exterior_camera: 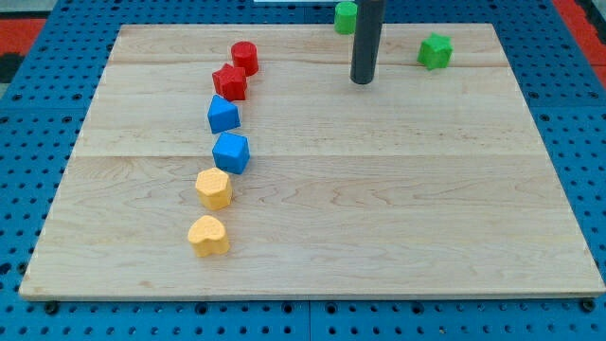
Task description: Push the red star and red circle towards top center
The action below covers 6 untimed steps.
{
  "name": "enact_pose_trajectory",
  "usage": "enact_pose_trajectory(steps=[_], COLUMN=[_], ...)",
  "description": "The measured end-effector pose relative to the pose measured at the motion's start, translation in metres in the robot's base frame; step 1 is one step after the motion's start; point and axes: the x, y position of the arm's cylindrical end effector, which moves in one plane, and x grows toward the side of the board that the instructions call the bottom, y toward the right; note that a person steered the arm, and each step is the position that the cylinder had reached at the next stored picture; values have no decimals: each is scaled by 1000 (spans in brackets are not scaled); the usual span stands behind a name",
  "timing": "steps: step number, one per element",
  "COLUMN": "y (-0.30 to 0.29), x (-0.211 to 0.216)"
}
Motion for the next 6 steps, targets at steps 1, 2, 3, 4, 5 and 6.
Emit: enact_pose_trajectory(steps=[1,2,3,4,5,6], y=[-13,-27,-74,-104,-201,-227], x=[-1,-2,-8,41,41,39])
